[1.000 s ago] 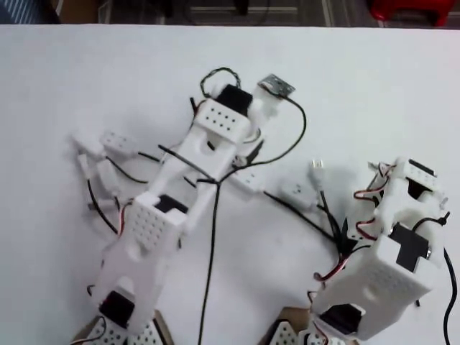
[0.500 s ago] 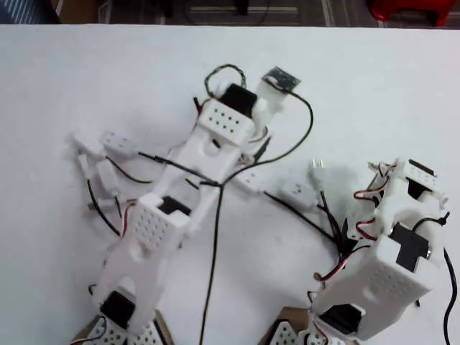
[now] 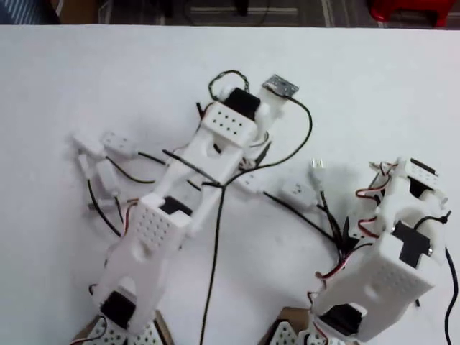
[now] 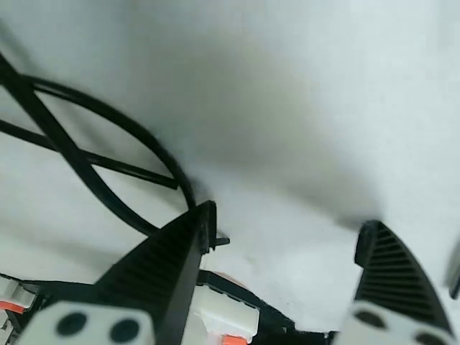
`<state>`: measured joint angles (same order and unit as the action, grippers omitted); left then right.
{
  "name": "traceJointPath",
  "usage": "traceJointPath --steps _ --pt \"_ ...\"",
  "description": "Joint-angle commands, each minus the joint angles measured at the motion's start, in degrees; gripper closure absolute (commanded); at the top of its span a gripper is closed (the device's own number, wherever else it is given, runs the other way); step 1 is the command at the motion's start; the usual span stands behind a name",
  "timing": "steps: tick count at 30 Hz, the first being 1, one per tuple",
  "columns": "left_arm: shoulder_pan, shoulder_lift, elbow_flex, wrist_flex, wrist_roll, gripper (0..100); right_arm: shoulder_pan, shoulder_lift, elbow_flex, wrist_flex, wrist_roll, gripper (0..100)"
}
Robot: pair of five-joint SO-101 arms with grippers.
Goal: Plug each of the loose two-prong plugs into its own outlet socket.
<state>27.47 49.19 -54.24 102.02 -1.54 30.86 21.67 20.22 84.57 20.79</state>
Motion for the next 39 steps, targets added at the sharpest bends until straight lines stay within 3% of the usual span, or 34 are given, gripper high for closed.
traceJointPath --steps 1,12,24,28,31,35,39 --pt "0.31 -0.66 0.44 0.0 0.53 98 2.51 3.3 -3.87 0.66 -0.26 68.4" --pt "1.01 -0.57 0.62 -0.97 0.62 98 2.42 4.0 -4.22 0.66 -0.53 68.4" --pt "1.01 -0.57 10.9 -8.0 0.44 97 2.42 4.09 -4.22 0.66 -0.62 68.4" --pt "0.66 -1.01 11.25 -8.62 0.62 87 2.42 4.09 -4.22 0.66 -0.62 68.4" --pt "0.48 -1.36 7.12 -6.59 0.62 77 2.42 4.09 -4.22 0.66 -0.62 68.4" --pt "0.48 -1.36 -8.7 0.26 0.62 76 2.15 4.09 -4.22 0.66 -0.62 68.4" --pt "-1.36 -2.15 -21.71 0.62 0.7 76 2.15 4.0 -4.22 0.66 -0.62 68.4"
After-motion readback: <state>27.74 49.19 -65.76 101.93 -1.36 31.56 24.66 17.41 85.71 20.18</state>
